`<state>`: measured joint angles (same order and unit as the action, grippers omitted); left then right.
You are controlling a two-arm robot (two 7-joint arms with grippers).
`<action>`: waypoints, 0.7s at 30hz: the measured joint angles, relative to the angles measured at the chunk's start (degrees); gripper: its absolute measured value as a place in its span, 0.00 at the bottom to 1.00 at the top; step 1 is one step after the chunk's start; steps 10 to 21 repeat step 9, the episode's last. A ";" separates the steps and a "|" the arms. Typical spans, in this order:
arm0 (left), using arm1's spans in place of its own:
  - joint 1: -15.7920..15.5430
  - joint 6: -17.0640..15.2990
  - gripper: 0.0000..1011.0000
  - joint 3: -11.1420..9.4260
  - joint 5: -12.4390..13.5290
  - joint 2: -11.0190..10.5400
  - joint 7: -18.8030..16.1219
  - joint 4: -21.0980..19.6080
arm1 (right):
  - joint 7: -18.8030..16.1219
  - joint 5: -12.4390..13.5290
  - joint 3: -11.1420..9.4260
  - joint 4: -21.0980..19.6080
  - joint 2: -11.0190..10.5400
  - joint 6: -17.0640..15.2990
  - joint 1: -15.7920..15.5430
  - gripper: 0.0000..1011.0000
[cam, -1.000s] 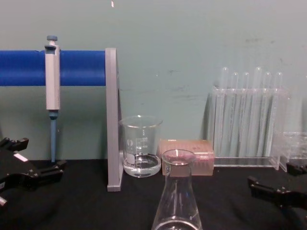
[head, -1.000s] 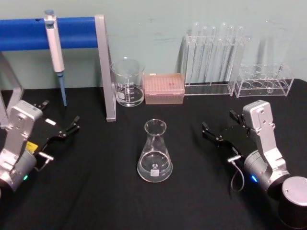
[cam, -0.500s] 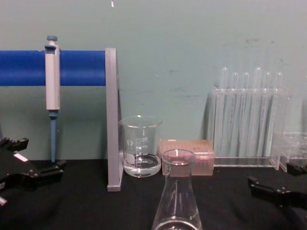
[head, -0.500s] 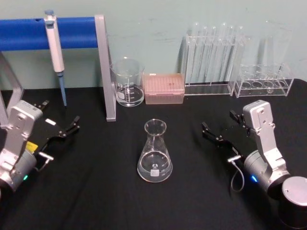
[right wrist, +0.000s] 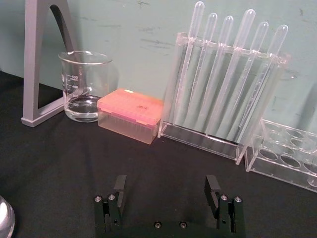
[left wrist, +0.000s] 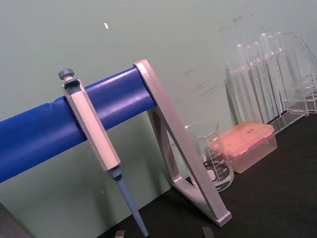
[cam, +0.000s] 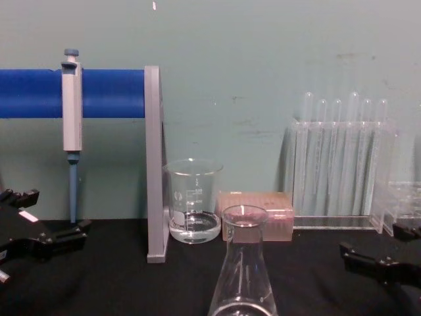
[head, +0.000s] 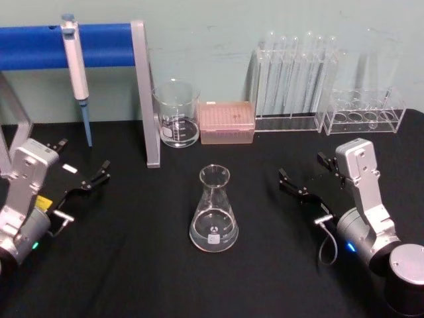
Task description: Grasp the erlenmeyer flask with one hand, shake it three times, then place it back.
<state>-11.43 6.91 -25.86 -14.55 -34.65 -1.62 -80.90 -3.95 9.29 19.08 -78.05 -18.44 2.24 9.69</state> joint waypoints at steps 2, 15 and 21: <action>0.00 0.00 0.99 0.00 0.00 0.00 0.00 0.00 | 0.00 0.00 0.00 0.00 0.00 0.00 0.00 0.99; 0.00 0.00 0.99 0.00 0.00 0.00 0.00 0.00 | 0.00 0.00 0.00 0.00 0.00 0.00 0.00 0.99; 0.00 0.00 0.99 0.00 0.00 0.00 0.00 0.00 | 0.00 0.00 0.00 0.00 0.00 0.00 0.00 0.99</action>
